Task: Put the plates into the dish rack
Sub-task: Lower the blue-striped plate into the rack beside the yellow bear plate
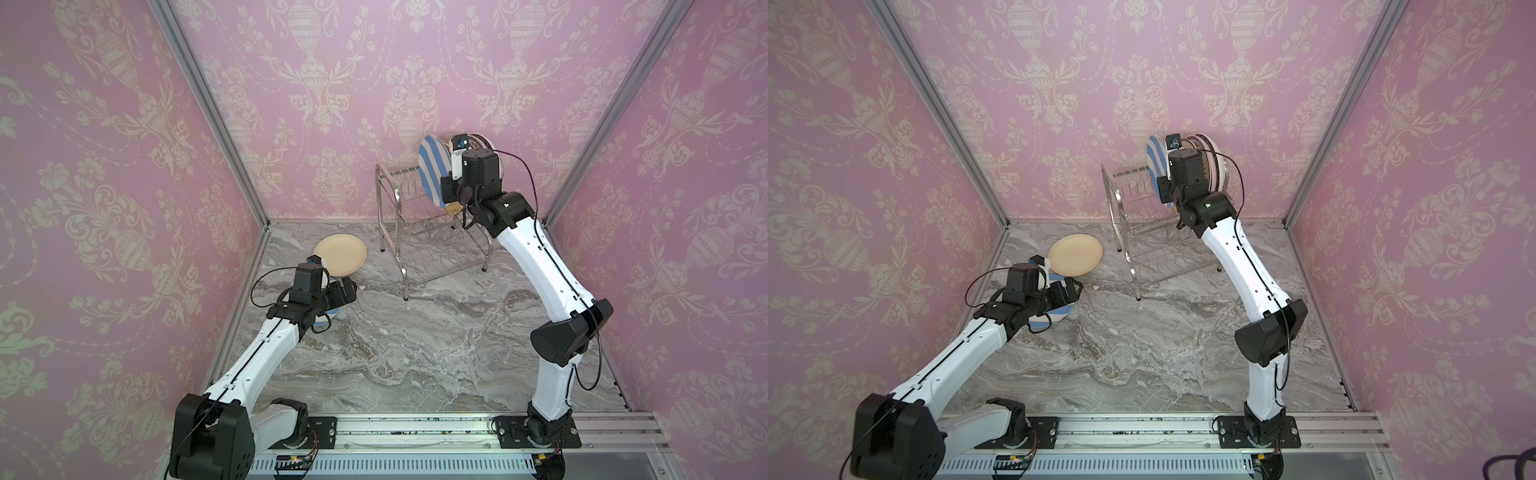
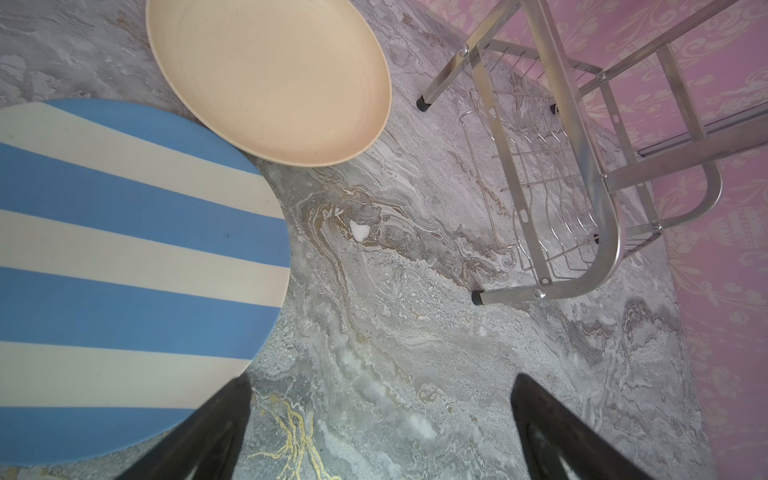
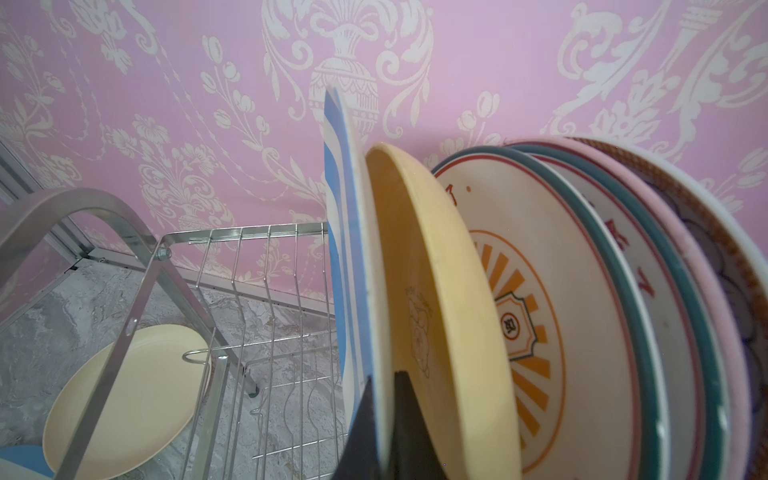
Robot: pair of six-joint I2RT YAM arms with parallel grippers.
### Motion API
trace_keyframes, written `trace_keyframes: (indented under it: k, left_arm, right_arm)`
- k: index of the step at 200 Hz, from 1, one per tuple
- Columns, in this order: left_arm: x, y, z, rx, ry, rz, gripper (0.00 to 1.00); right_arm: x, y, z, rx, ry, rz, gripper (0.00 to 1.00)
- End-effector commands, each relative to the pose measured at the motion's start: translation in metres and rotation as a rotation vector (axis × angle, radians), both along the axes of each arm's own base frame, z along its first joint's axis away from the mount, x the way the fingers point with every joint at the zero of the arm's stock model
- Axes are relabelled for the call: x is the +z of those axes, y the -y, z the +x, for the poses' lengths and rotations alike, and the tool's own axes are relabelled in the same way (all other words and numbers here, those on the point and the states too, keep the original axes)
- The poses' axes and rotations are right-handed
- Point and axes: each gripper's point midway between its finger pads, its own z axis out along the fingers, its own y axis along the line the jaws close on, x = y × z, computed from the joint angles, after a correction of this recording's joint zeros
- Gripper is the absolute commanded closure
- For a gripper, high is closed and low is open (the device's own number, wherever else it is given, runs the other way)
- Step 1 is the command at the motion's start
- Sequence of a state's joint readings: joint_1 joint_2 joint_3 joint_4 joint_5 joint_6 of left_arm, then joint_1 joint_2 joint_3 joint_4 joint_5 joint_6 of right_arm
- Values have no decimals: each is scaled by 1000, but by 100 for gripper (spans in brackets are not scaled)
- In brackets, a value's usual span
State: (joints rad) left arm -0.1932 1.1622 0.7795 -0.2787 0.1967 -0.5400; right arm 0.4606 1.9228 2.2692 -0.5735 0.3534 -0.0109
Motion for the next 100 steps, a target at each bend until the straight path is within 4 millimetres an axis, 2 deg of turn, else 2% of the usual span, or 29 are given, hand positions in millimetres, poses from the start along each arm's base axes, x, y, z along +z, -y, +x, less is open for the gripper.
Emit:
trace_keyframes:
  k: [1,52,78,100]
  left_arm:
    - [-6,2,-1,-7,-10,-5,1]
    - [-5,0,-3,-5,-6,3,1]
    - [-7,0,-4,-3,-10,5,1]
    - [-8,0,-3,-3,-11,5,1]
  right_arm:
    - [4,-1,-13,4,-13,0,100]
    - [-6,8,-10,-56,-23,-82,100]
    - [-4,16,-5,-96,-7,-145,100]
    - [-1,11,0,-78,6,-157,100]
